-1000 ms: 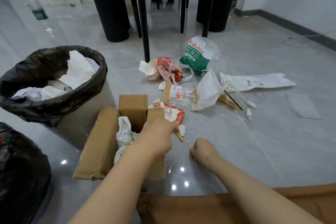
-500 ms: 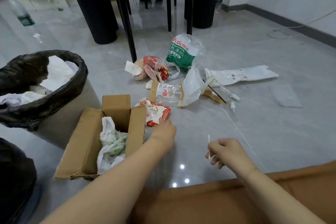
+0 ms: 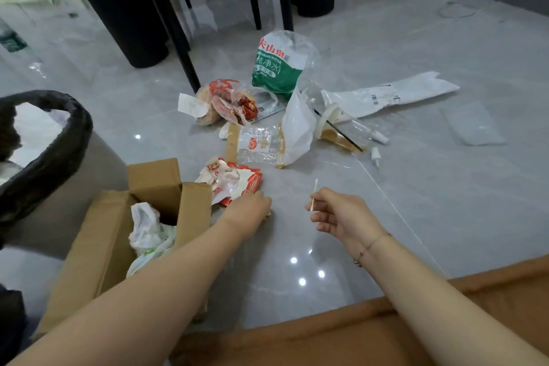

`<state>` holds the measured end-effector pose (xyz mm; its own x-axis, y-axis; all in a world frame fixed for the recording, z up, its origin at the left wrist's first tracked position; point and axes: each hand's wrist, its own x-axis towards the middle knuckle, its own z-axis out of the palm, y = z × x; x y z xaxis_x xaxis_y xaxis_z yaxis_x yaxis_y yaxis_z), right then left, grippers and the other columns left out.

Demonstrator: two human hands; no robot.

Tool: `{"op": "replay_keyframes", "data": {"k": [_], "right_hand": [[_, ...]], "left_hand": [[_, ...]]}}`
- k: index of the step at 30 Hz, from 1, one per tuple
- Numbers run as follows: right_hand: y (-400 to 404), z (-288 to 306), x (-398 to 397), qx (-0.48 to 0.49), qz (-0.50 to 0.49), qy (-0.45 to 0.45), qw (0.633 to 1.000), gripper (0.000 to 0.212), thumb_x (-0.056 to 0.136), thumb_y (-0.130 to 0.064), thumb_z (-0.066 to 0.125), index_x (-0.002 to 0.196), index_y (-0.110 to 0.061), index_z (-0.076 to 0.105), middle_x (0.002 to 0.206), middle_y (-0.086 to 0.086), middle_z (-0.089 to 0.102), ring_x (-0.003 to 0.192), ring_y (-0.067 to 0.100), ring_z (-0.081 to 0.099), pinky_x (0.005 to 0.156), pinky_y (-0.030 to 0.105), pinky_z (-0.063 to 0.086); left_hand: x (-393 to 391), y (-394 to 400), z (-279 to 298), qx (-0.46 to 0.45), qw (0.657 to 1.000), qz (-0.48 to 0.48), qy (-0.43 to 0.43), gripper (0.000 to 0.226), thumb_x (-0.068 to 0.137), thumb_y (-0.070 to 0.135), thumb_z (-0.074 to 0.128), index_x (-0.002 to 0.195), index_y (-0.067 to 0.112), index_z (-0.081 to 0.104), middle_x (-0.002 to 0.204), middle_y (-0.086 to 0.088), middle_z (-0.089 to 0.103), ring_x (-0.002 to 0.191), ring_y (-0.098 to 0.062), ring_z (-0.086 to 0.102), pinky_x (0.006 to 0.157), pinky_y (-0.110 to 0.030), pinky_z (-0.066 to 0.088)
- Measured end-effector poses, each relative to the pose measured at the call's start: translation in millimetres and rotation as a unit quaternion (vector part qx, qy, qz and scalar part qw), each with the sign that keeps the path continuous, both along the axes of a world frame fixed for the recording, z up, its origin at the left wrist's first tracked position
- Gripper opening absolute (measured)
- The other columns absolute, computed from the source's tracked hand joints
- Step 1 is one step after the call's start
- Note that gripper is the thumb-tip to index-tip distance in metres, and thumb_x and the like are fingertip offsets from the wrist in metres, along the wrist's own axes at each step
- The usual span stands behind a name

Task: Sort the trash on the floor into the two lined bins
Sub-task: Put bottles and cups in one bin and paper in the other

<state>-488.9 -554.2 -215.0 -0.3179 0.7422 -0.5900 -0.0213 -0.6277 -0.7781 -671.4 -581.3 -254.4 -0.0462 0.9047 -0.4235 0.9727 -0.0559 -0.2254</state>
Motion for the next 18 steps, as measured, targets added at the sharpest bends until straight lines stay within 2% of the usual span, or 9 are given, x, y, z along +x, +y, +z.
{"op": "replay_keyframes", "data": {"k": [3,6,8,10,12,15,16,18], "right_hand": [[0,-7,-4,0.008,0.002,-0.007,1.000,0.019,0.088,-0.009,0.056,0.071,-0.002,0.061,0.061,0.005,0.060,0.047,0.013,0.050,0.043,0.020,0.038],[3,-11,0,0.025,-0.032,-0.016,0.999,0.019,0.087,-0.009,0.056,0.071,-0.001,0.062,0.064,0.006,0.062,0.048,0.013,0.050,0.042,0.020,0.039],[6,-11,5,0.020,-0.058,-0.018,0.998,0.018,0.086,-0.009,0.056,0.071,-0.001,0.063,0.065,0.006,0.063,0.048,0.014,0.050,0.044,0.021,0.041],[8,-13,9,0.003,-0.071,-0.013,0.997,0.019,0.086,-0.009,0.057,0.070,-0.002,0.063,0.063,0.005,0.063,0.050,0.014,0.050,0.046,0.021,0.043],[6,-14,12,-0.011,-0.066,-0.010,0.998,0.018,0.086,-0.011,0.058,0.071,-0.003,0.064,0.061,0.003,0.064,0.052,0.014,0.051,0.049,0.022,0.045],[5,-16,13,-0.010,-0.045,-0.014,0.999,0.017,0.086,-0.011,0.059,0.072,-0.003,0.064,0.063,0.004,0.063,0.054,0.014,0.052,0.049,0.021,0.046],[3,-17,12,-0.006,-0.035,-0.018,0.999,0.018,0.087,-0.011,0.058,0.072,-0.002,0.064,0.067,0.005,0.062,0.055,0.015,0.052,0.050,0.021,0.046],[-1,-21,8,0.000,-0.009,-0.030,0.999,0.019,0.090,-0.010,0.056,0.074,-0.001,0.062,0.073,0.009,0.059,0.058,0.015,0.051,0.053,0.023,0.044]], "left_hand": [[0,4,-5,-0.004,1.000,0.015,-0.001,0.026,0.095,0.004,0.046,0.120,0.004,0.052,0.125,-0.015,0.055,0.115,-0.031,0.055,0.091,-0.038,0.046],[2,3,-3,-0.020,0.998,0.058,-0.029,0.025,0.094,0.013,0.052,0.117,0.005,0.057,0.121,-0.014,0.059,0.110,-0.030,0.058,0.089,-0.034,0.047],[6,-1,2,-0.021,0.991,0.109,-0.073,0.025,0.094,0.020,0.055,0.114,0.005,0.059,0.115,-0.014,0.061,0.106,-0.029,0.059,0.086,-0.033,0.047],[10,-6,13,0.019,0.975,0.167,-0.147,0.028,0.092,0.028,0.057,0.103,0.003,0.065,0.101,-0.014,0.066,0.096,-0.028,0.062,0.079,-0.033,0.049],[14,-16,31,0.094,0.944,0.215,-0.232,0.026,0.088,0.028,0.063,0.088,0.003,0.068,0.083,-0.015,0.066,0.081,-0.027,0.063,0.064,-0.029,0.046],[10,-42,67,0.215,0.877,0.262,-0.341,0.021,0.084,0.026,0.068,0.070,0.012,0.062,0.069,-0.004,0.063,0.062,-0.012,0.054,0.050,-0.015,0.038],[6,-52,80,0.247,0.857,0.270,-0.364,0.023,0.084,0.027,0.069,0.067,0.016,0.059,0.065,0.001,0.062,0.060,-0.009,0.052,0.052,-0.013,0.038],[-2,-69,101,0.293,0.818,0.290,-0.401,0.016,0.083,0.026,0.072,0.073,0.016,0.065,0.068,0.004,0.065,0.063,-0.008,0.056,0.060,-0.020,0.045]]}}
